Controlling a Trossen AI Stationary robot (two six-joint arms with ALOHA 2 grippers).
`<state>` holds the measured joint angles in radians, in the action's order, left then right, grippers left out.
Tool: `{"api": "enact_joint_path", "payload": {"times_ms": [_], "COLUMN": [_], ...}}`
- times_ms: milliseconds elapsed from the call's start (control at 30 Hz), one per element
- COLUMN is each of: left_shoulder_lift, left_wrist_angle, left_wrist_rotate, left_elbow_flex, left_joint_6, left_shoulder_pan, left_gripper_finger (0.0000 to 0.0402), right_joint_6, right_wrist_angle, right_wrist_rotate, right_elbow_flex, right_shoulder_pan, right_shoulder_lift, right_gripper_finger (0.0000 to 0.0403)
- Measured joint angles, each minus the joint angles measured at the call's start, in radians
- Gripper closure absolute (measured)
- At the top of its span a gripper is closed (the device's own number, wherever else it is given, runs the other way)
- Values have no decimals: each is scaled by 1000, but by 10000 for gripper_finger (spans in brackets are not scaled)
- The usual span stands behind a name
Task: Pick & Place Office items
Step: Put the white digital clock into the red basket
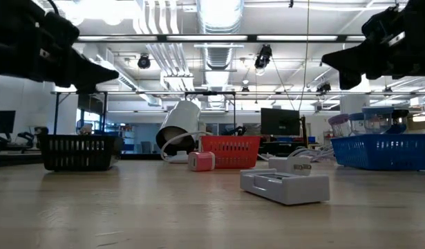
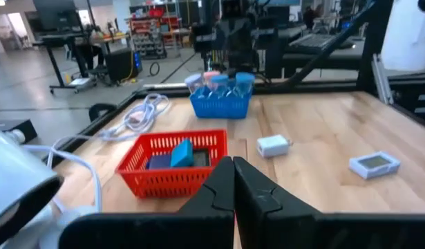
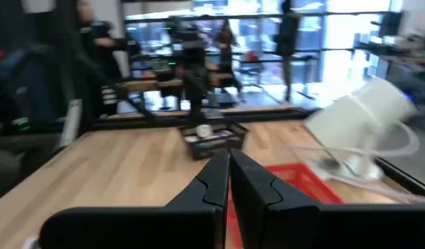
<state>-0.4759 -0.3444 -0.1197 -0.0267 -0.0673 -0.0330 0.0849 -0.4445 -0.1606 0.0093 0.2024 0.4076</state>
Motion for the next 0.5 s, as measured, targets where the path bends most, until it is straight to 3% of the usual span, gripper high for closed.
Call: {"api": "enact_joint_path", "payload": {"times_ms": [167, 300, 500], "left_shoulder_lift": [2, 2, 3], "left_wrist_angle": [-10, -9, 46], "left_wrist_rotate": [-9, 4, 109], "left_elbow_flex": [21, 21, 21], "left_joint_6": [-32, -40, -97], "left_shoulder_pan": [0, 0, 0], "left_gripper_finger": [400, 401, 400], "right_joint_6": [-66, -64, -69], "right_wrist_angle": [-47, -86, -173], "right_wrist_rotate": [-84, -84, -23], "right_elbow_flex": [0, 0, 0], "right_shoulder_pan": [0, 0, 0], "right_shoulder_lift": [-2, -1, 0], "right_gripper_finger": [390, 390, 390]}}
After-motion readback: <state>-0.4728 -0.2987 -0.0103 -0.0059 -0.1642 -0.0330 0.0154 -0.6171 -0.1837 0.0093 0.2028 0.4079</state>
